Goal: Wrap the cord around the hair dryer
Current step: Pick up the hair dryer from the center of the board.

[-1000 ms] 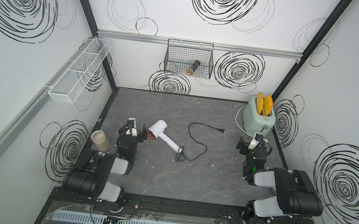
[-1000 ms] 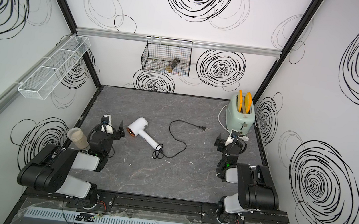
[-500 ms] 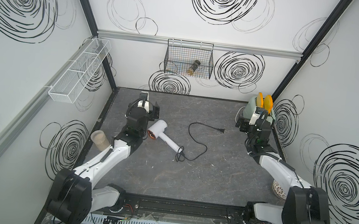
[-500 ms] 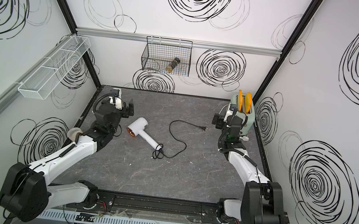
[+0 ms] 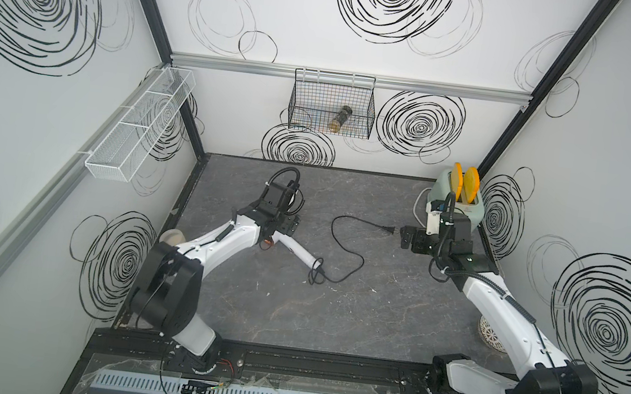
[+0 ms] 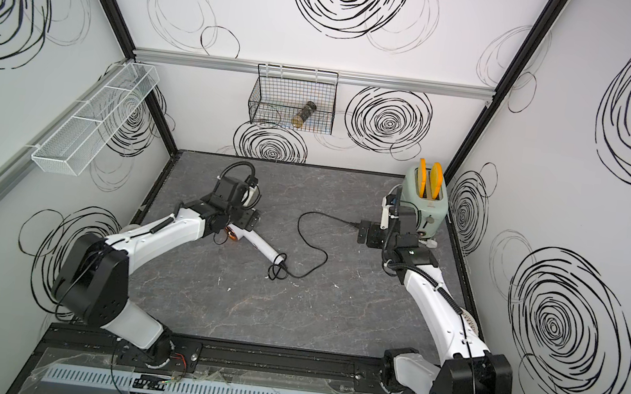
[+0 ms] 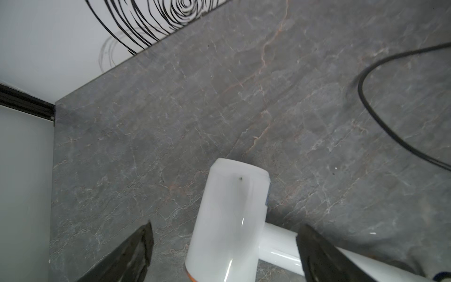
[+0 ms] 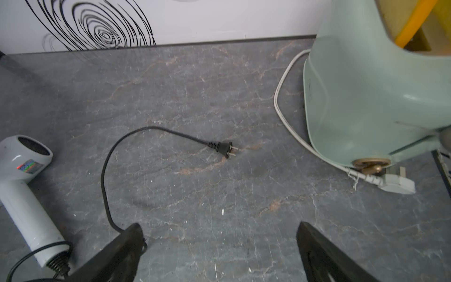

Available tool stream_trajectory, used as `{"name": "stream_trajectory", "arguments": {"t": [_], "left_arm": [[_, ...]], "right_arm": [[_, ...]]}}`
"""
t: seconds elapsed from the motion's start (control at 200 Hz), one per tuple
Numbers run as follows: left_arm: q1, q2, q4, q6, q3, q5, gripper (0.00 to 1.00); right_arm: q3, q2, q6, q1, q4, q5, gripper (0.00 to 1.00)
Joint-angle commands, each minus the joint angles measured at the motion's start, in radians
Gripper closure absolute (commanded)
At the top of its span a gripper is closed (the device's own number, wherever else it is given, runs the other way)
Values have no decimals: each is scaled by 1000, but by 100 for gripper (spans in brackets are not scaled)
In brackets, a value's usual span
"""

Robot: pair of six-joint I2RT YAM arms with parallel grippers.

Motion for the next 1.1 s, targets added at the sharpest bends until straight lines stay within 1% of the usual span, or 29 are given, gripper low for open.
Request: {"name": "stream_trajectory", "arguments": {"t": [0.0, 0.035, 0.085, 0.2, 0.26, 0.32, 0.425, 0.61, 0.835, 0.935, 1.0, 1.096], "left_arm": [[16, 11, -134, 30, 81, 56, 4], [20, 25, -160, 24, 102, 96, 4], [17, 54, -194, 18, 134, 118, 4], [4, 122, -237, 37, 180, 104, 4], [14, 144, -255, 38, 197, 111, 4], [23, 161, -270, 37, 212, 84, 4], [47, 198, -311, 33, 246, 83, 4], [49, 255, -322, 53, 276, 41, 4], [64, 361, -357, 72, 369, 74, 4], [69, 397, -365, 72, 378, 79, 4], [76, 403, -368, 66, 377, 84, 0], [80, 397, -358, 65, 365, 82, 6]], "right_arm": [[14, -8, 23, 0, -112, 21, 0], [15, -6, 25, -3, -114, 18, 0], [19, 3, 25, -6, -113, 12, 0], [29, 18, 24, -6, -116, 13, 0], [29, 14, 24, -7, -121, 24, 0], [27, 9, 24, -7, -125, 28, 0], [23, 4, 31, -8, -129, 24, 0], [16, 7, 34, -9, -126, 29, 0], [7, 1, 30, -10, -125, 44, 0], [0, -5, 30, -14, -122, 44, 0], [0, -7, 29, -14, -122, 43, 0], [-3, -10, 25, -14, -113, 37, 0]]}}
